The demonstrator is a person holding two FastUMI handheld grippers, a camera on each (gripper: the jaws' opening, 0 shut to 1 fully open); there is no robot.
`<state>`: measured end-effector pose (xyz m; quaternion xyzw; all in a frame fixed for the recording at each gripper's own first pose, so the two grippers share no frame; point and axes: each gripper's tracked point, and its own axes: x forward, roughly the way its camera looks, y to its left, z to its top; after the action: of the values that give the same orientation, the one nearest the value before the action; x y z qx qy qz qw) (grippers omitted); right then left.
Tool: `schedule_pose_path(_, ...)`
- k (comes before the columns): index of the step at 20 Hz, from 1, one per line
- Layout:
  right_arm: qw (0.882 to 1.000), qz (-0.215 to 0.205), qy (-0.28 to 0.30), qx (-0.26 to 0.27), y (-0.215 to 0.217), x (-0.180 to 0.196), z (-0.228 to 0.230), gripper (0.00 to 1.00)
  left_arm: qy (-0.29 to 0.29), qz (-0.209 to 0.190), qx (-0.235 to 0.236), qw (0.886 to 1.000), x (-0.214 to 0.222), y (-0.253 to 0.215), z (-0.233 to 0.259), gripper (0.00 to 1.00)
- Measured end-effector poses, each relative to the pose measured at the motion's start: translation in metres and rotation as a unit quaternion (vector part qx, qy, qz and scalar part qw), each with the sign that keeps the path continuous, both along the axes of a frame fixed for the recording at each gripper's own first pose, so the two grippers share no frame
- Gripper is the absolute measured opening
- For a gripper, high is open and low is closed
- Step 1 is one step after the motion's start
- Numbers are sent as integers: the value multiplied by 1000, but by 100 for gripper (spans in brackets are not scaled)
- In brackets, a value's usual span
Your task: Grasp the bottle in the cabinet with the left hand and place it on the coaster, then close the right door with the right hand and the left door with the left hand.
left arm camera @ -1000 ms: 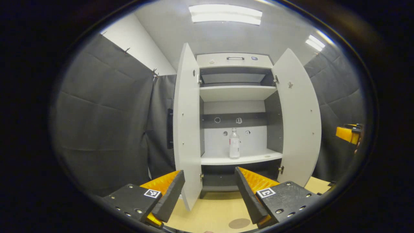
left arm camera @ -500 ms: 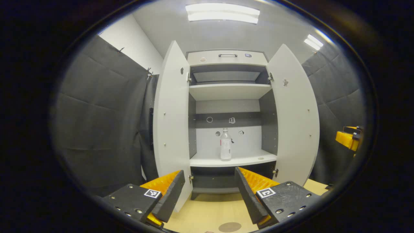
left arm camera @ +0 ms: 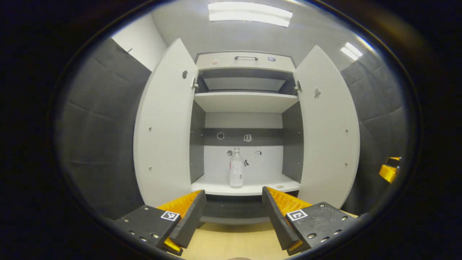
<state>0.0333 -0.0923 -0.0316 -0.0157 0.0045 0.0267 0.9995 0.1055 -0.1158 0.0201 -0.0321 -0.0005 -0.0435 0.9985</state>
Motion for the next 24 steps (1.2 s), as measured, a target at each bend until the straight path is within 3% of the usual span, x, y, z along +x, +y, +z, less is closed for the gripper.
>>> schedule_pose_path(1,1000,-5,3,-1,-5,2,-3,94,-1,-2,1,1000,9,-2,2,92)
schedule_pose_path(6,999,-38,13,3,-23,7,-12,96,-1,-28,1,1000,58,-17,0,91)
schedule_pose_path(7,999,-48,14,4,-26,7,-13,96,-1,-34,-3,999,70,-21,-3,96)
schedule_pose_path(12,996,-89,16,1,-38,21,-15,96,8,-50,-17,999,131,-28,-15,92)
schedule_pose_path(15,993,-113,17,10,-42,31,-17,96,13,-57,-22,998,169,-27,-24,96)
schedule_pose_path(16,993,-120,19,12,-43,33,-19,96,13,-57,-21,998,181,-26,-27,92)
schedule_pose_path(24,984,-175,21,-2,-51,47,-21,96,19,-67,-15,997,260,-24,-51,91)
